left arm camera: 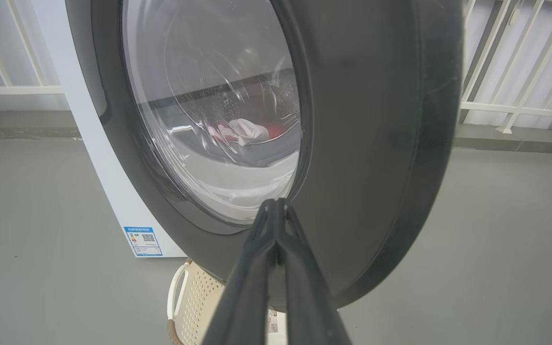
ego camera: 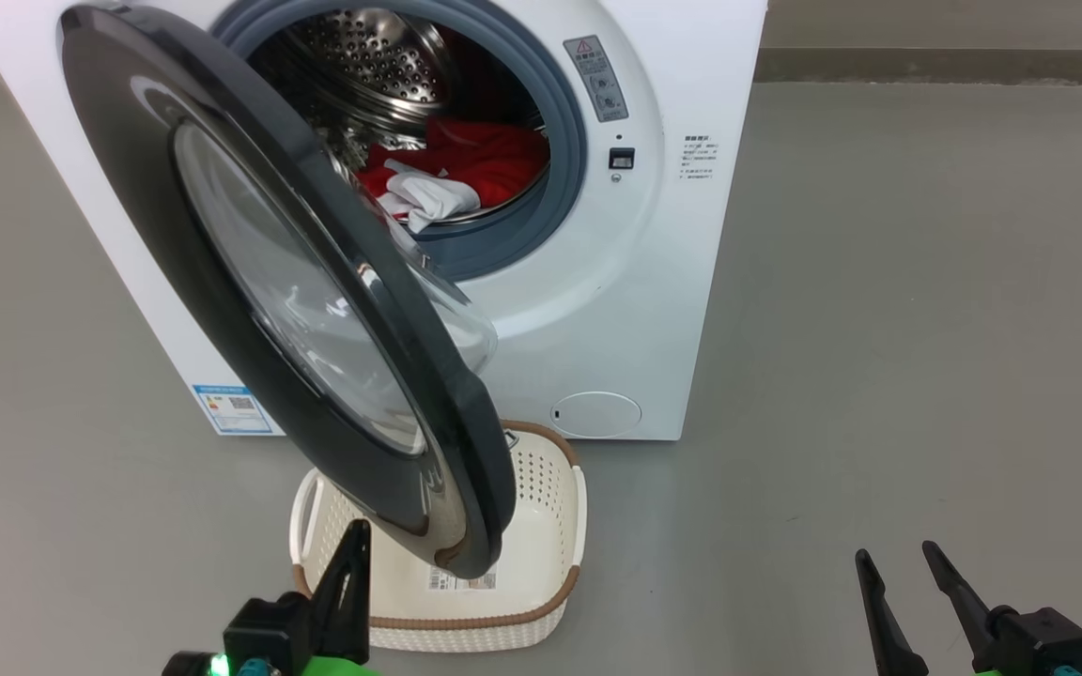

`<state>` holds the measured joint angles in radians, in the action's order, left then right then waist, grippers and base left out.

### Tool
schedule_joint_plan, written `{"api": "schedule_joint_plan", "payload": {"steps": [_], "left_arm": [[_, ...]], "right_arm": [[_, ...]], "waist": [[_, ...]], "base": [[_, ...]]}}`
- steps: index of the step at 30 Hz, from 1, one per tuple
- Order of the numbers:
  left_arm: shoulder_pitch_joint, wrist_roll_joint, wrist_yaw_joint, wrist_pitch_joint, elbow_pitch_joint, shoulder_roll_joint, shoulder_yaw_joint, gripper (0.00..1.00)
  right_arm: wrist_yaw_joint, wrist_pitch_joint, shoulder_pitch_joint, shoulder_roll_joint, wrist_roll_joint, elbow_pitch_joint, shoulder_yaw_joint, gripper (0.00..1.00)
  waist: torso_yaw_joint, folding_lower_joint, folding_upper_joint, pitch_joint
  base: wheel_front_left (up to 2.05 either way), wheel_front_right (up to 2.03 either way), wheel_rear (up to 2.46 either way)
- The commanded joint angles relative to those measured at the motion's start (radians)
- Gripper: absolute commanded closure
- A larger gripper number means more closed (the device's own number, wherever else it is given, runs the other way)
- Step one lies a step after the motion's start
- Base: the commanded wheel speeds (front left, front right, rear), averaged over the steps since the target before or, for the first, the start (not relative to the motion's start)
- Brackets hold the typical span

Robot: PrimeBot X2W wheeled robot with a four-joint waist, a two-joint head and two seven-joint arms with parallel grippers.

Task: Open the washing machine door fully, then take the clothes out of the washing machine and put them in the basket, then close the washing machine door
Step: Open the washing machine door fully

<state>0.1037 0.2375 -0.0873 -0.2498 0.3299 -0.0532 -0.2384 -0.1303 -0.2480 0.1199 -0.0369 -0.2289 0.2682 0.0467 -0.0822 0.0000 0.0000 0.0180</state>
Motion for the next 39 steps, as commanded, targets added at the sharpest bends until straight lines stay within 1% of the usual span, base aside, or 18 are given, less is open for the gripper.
{"api": "schedule_joint_plan", "payload": {"steps": [1,7,10,13,14,20,26,29,32,34,35,39], "left_arm": [[0.016,-0.013,0.002,-0.012,-0.02,-0.009,0.029,1.0],[0.022,-0.017,0.001,-0.012,-0.037,-0.012,0.032,1.0],[0.028,-0.018,0.0,-0.012,-0.073,-0.013,0.041,1.0],[0.038,-0.025,-0.004,-0.012,-0.138,-0.017,0.054,1.0],[0.038,-0.025,-0.004,-0.012,-0.138,-0.017,0.054,1.0],[0.074,-0.056,-0.015,-0.012,-0.342,-0.029,0.082,1.0],[0.139,-0.101,-0.018,-0.012,-0.554,-0.028,0.073,1.0],[0.163,-0.11,-0.014,-0.012,-0.628,-0.02,0.037,1.0],[0.178,-0.109,-0.002,-0.012,-0.665,-0.012,-0.024,1.0],[0.182,-0.101,0.007,-0.012,-0.67,-0.007,-0.071,1.0],[0.183,-0.088,0.014,-0.01,-0.66,-0.004,-0.121,1.0],[0.179,-0.047,0.023,0.003,-0.625,0.0,-0.223,1.0]], "right_arm": [[0.0,-0.013,-0.045,-0.013,-0.005,-0.02,-0.026,0.0],[0.0,-0.013,-0.046,-0.013,-0.004,-0.02,-0.025,0.0],[0.0,-0.013,-0.046,-0.013,-0.004,-0.02,-0.026,0.0],[0.0,-0.013,-0.046,-0.013,-0.007,-0.021,-0.026,0.0],[0.0,-0.013,-0.046,-0.013,-0.007,-0.021,-0.026,0.0],[0.0,-0.013,-0.047,-0.013,-0.014,-0.026,-0.024,0.0],[0.0,-0.014,-0.047,-0.013,-0.01,-0.027,-0.028,0.0],[0.0,-0.014,-0.048,-0.013,-0.005,-0.027,-0.03,0.0],[0.0,-0.014,-0.051,-0.013,-0.002,-0.025,-0.034,0.0],[0.0,-0.014,-0.053,-0.013,-0.003,-0.025,-0.038,0.0],[0.0,-0.014,-0.054,-0.013,-0.003,-0.023,-0.041,0.0],[0.0,-0.014,-0.052,-0.013,-0.005,-0.021,-0.046,0.0]], "waist": [[0.001,0.0,0.0,-0.001],[-0.001,0.0,0.0,0.0],[-0.002,0.0,0.0,0.001],[-0.003,0.0,0.0,0.002],[-0.003,0.0,0.0,0.002],[-0.004,0.0,0.0,0.004],[-0.002,0.0,0.0,0.005],[0.004,0.0,0.0,0.006],[0.012,0.0,0.0,0.008],[0.019,0.0,0.0,0.009],[0.024,0.0,0.0,0.01],[0.034,0.0,0.0,0.011]], "base": [[0.0,0.0,0.0],[0.0,0.0,0.0],[0.0,0.0,0.0],[0.0,0.0,0.0],[0.0,0.0,0.0],[0.0,0.0,0.0],[0.0,0.0,0.0],[0.0,0.0,0.0],[0.0,0.0,0.0],[0.0,0.0,0.0],[0.0,0.0,0.0],[0.0,0.0,0.0]]}}
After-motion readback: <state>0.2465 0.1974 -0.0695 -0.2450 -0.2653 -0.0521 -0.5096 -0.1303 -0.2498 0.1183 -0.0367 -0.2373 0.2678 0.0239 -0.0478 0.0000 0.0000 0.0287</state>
